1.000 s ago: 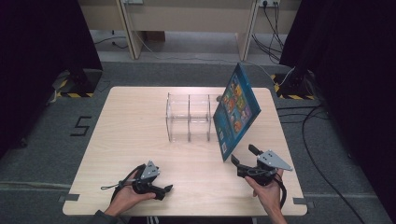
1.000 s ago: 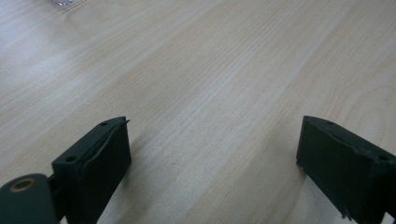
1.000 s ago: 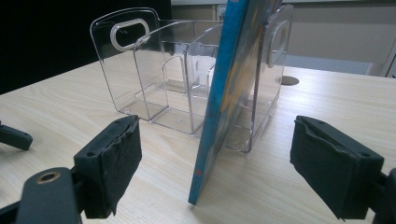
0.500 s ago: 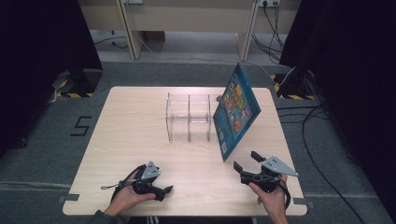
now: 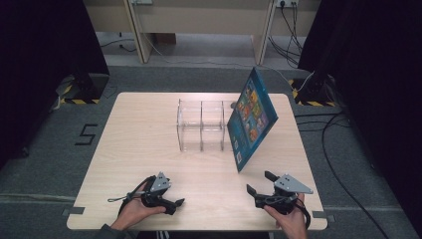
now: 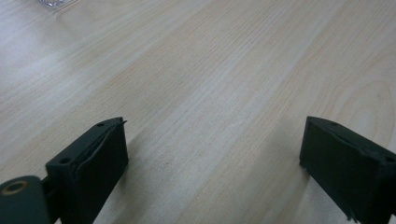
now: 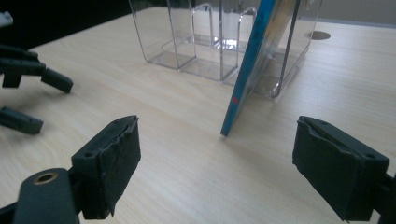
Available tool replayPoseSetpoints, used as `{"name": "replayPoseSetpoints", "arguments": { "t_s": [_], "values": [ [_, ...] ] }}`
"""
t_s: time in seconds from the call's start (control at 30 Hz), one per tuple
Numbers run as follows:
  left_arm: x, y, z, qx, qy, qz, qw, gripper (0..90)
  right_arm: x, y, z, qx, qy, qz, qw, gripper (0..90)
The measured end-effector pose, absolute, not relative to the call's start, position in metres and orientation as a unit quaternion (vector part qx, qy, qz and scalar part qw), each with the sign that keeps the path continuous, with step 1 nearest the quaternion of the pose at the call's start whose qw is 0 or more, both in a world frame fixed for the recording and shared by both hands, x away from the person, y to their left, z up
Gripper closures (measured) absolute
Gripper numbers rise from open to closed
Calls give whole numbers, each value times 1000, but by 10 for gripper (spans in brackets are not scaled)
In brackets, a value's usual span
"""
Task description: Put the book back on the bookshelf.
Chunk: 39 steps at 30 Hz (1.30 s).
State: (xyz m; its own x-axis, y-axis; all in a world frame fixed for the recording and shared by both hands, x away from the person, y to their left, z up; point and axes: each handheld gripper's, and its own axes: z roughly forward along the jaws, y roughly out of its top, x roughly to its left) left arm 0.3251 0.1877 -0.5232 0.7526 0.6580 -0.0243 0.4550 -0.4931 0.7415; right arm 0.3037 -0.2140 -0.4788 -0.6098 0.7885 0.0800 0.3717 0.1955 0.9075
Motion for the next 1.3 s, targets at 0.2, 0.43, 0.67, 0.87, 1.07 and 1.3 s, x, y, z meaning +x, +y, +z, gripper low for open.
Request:
{"name": "replayPoseSetpoints", "arguments": {
  "t_s": [0.2, 0.43, 0.67, 0.87, 1.07, 1.3],
  "values": [
    [325, 188, -523, 855, 324, 131, 383, 61, 299, -215, -483, 394, 760, 477, 199, 171],
    [325, 188, -523, 855, 324, 131, 383, 58, 292, -217, -487, 406, 769, 456, 190, 172],
    [325, 187, -523, 857, 322, 130, 382, 52, 286, -220, -491, 418, 773, 442, 178, 168],
    [325, 187, -523, 857, 322, 129, 382, 50, 283, -223, -495, 432, 776, 433, 157, 173],
    [325, 187, -523, 857, 320, 129, 382, 50, 279, -223, -501, 432, 802, 381, 162, 164],
    [325, 187, -523, 857, 320, 129, 382, 50, 276, -224, -506, 442, 812, 352, 144, 165]
  ]
}}
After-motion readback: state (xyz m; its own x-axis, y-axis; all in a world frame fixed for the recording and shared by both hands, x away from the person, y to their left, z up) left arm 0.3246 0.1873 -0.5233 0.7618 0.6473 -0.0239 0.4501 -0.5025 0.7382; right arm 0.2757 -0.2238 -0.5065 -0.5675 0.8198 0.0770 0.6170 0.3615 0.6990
